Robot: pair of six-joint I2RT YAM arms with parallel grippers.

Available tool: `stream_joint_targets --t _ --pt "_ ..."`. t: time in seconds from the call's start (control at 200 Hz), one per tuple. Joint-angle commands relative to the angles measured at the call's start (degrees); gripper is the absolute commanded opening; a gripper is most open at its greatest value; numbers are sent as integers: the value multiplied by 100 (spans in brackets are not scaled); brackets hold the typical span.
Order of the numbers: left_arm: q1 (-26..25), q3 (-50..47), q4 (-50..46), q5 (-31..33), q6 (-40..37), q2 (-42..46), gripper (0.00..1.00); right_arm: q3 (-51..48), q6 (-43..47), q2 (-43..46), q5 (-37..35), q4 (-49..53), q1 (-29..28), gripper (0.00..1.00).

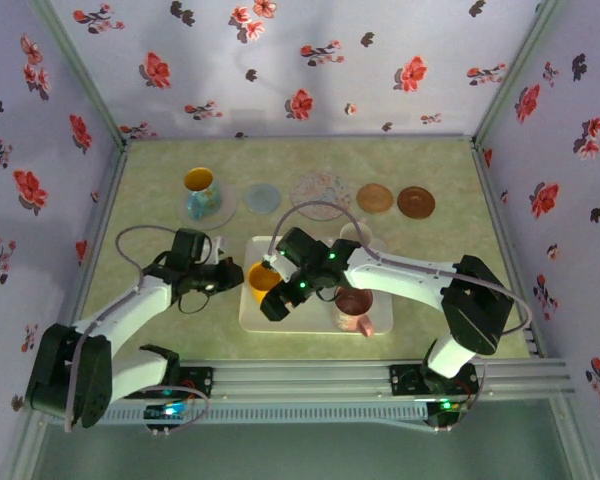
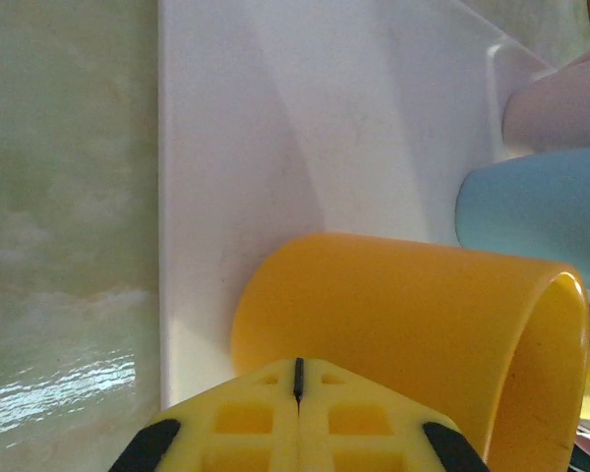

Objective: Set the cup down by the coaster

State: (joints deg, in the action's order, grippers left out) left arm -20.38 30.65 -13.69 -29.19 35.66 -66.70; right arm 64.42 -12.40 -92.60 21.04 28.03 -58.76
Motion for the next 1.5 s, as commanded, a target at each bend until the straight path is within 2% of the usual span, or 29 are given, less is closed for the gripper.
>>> stream_joint_targets --t 0.0,0.68,0.905,1.19,1.495 --pt "-49 285 133 -114 -118 -172 0 -75 -111 -25 253 -152 22 92" --pt "-71 1127 143 -234 -555 -1275 0 -352 -318 96 739 -508 13 92" --pt "-71 1538 -205 -265 -806 -1538 0 -468 -271 384 461 -444 26 92" --pt "-37 1725 -776 -83 -939 -1198 0 -548 -93 917 -18 -290 300 92" --pt "-41 1373 -1267 36 -816 -417 0 -74 80 488 -58 -278 450 92"
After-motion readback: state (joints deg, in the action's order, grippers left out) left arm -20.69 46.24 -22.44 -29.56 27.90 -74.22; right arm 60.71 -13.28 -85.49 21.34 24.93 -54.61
